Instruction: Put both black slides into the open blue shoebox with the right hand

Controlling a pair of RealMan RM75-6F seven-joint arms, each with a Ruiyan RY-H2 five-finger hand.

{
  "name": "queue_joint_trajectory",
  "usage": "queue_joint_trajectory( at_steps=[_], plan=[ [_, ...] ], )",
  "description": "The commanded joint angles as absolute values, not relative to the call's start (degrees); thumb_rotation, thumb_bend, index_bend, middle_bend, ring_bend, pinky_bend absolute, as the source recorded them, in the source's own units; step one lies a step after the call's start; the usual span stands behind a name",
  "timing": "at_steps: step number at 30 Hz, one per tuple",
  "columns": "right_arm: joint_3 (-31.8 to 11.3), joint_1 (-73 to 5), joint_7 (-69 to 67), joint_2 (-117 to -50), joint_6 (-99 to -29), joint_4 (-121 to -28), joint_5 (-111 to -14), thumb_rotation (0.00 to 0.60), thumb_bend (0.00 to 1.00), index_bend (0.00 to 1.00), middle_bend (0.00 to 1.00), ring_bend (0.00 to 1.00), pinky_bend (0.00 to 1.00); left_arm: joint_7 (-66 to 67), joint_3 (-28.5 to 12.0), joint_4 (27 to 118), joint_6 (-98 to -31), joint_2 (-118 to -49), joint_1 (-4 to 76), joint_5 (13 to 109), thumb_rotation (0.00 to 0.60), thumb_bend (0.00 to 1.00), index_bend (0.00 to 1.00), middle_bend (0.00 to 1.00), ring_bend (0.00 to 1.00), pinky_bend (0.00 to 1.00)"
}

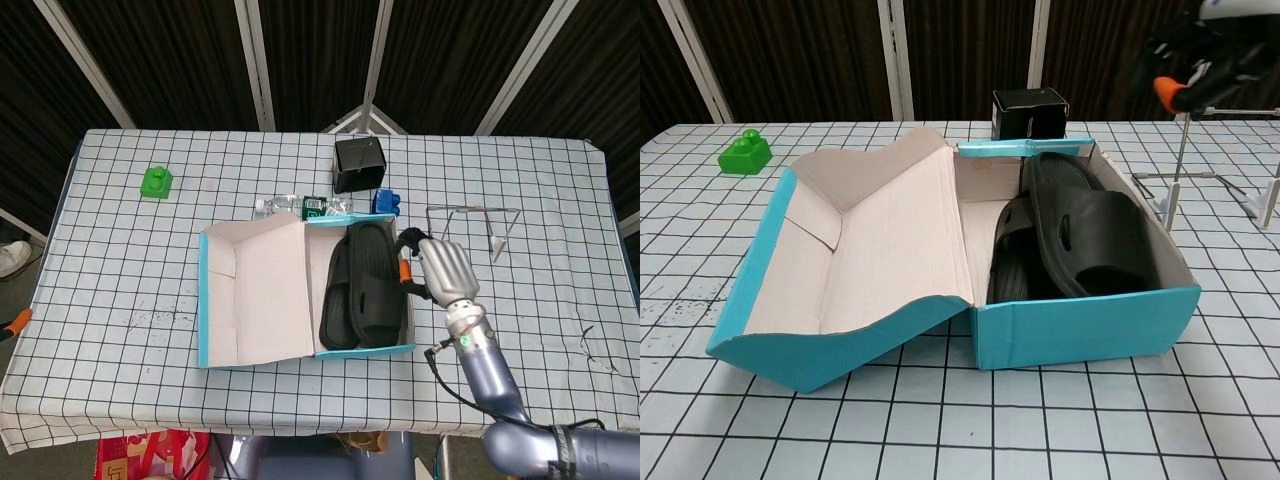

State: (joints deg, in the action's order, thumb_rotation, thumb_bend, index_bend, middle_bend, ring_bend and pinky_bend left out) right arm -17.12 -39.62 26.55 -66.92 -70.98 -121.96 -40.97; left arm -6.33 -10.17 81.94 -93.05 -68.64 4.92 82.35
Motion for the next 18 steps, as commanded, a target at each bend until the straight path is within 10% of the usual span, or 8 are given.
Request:
queue_joint_trajectory(
  at_steps=[1, 18],
  plan=[
    [-5.06, -27.68, 21.67, -58.84, -75.24, -124.42, -59.62, 0.6, 0.57, 0.39, 0.27, 0.3, 0.34, -6.26, -10.11, 82.43, -93.27, -68.29, 4.73, 82.43, 0.6, 0.21, 0.07, 0.0, 0.0, 0.07],
    [4.45, -9.52, 20.47, -62.65, -93.25, -101.77, -80.43, 0.6, 0.48, 0.23, 0.13, 0.19, 0.24, -3.2, -9.05, 82.54, -92.89, -68.7, 5.15, 83.77, 0.6, 0.21, 0.11, 0.01, 0.0, 0.1]
  ],
)
